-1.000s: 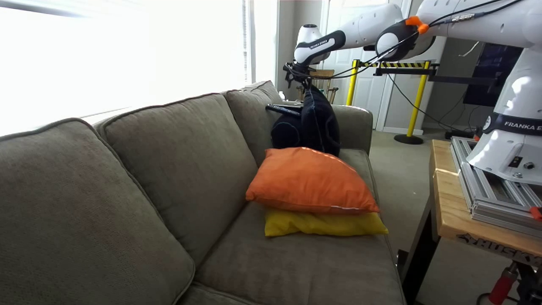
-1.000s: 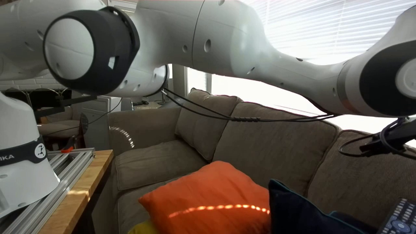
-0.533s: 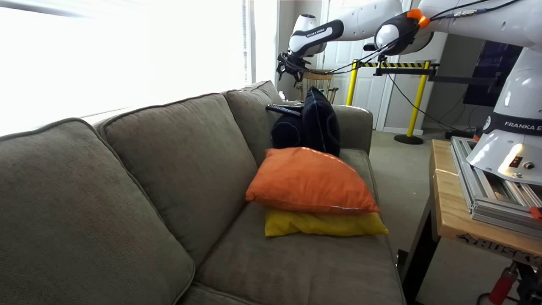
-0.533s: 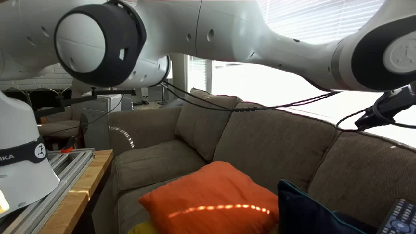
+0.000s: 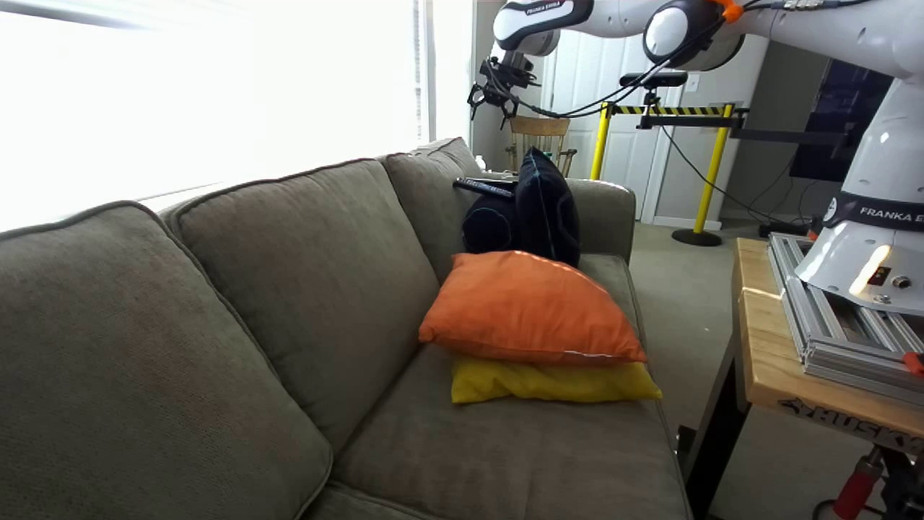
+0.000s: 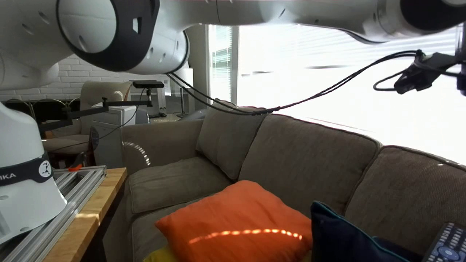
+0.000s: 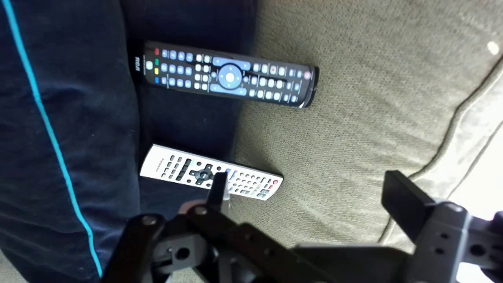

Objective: Move the blue pillow to the right.

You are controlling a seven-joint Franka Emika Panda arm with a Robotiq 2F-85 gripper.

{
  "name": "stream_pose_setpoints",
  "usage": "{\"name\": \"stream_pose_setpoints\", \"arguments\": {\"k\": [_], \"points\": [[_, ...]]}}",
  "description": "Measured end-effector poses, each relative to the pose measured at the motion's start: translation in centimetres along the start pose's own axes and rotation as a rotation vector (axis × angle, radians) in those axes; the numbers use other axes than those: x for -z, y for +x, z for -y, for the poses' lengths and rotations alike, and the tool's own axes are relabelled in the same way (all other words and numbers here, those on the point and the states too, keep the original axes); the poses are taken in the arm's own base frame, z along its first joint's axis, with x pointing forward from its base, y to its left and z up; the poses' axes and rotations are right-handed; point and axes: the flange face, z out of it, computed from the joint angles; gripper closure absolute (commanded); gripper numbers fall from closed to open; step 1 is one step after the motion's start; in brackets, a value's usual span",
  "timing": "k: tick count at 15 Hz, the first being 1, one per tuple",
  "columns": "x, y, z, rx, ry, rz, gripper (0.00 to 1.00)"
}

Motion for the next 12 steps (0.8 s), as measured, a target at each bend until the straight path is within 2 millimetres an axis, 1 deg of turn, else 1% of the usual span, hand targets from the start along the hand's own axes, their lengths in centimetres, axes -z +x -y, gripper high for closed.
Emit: {"name": "stream_pose_setpoints", "arguments": {"k": [4,6,8,12], "points": [[4.7,-0.1,0.0,0.193,-0.045,0.088,0.00],[6.2,-0.1,-0.5,0.292,-0.066,0.130,0.00],[6.6,-0.2,-1.2,0.391,-0.084,0.177,0.00],[5.4,-1.0,-2.3,0.586,-0.108,0.280,0.00]]}}
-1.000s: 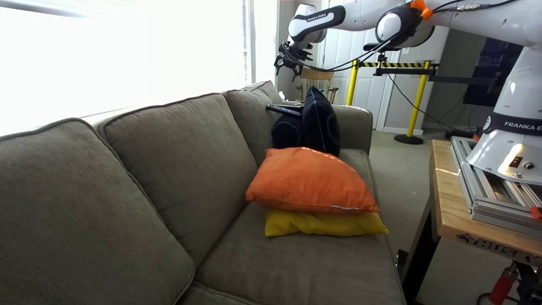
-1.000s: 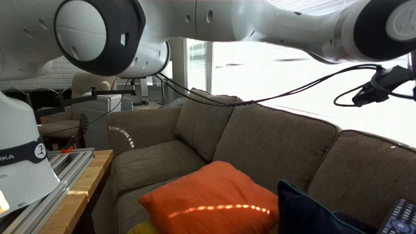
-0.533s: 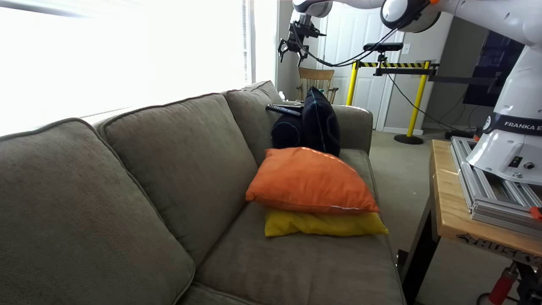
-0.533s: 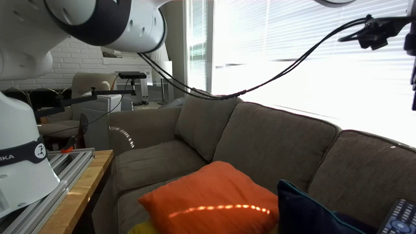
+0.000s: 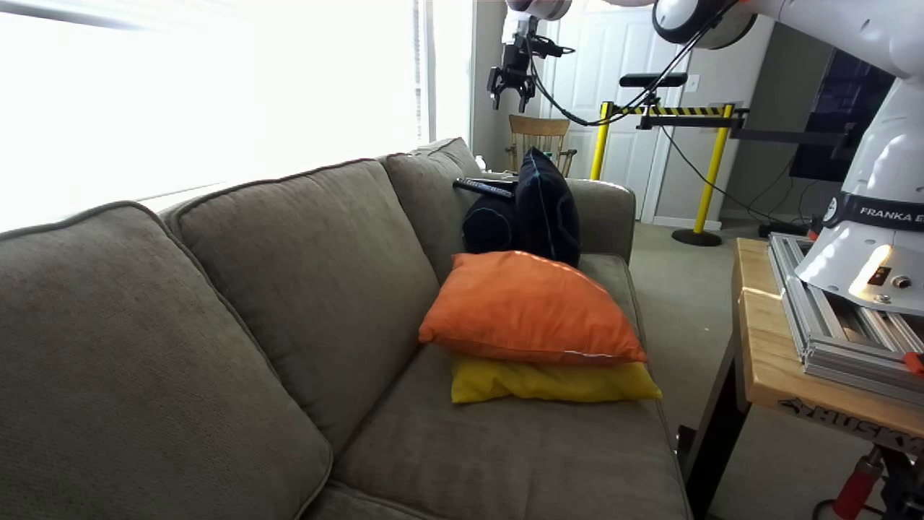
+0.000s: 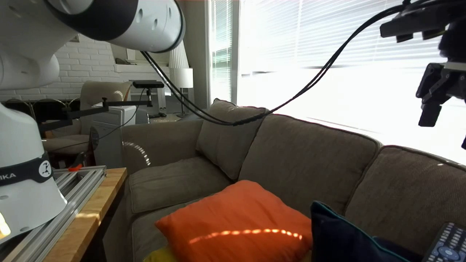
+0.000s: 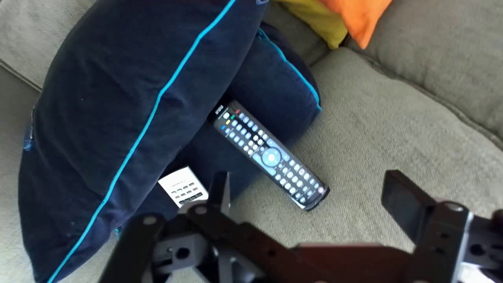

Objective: Move the blue pillow to the right.

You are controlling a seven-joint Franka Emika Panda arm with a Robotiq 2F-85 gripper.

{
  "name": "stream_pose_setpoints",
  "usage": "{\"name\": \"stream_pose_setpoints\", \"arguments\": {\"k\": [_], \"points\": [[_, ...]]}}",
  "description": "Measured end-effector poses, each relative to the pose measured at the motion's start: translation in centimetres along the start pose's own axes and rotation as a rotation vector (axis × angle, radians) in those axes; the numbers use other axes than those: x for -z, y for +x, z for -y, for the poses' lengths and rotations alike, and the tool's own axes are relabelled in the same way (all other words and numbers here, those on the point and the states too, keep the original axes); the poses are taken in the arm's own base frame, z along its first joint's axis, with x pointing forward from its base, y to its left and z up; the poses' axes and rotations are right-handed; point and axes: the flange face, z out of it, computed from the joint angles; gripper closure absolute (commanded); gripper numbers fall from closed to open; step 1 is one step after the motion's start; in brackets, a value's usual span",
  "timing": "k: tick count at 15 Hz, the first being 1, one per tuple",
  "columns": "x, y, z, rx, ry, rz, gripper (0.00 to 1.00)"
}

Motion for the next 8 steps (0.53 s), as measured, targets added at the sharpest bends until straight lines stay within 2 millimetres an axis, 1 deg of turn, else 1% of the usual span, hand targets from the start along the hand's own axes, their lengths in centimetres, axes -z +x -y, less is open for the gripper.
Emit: {"name": "stream_pose_setpoints", "arguments": {"k": [4,7,8], "points": [[-1.6,-1.0,0.2,0.198,0.000,0.103,0.00],[-1.9,-1.4,0.5,0.321,0.006,0.134,0.00],[-1.9,-1.4,0.5,0.326,0.006,0.135,0.00]]}}
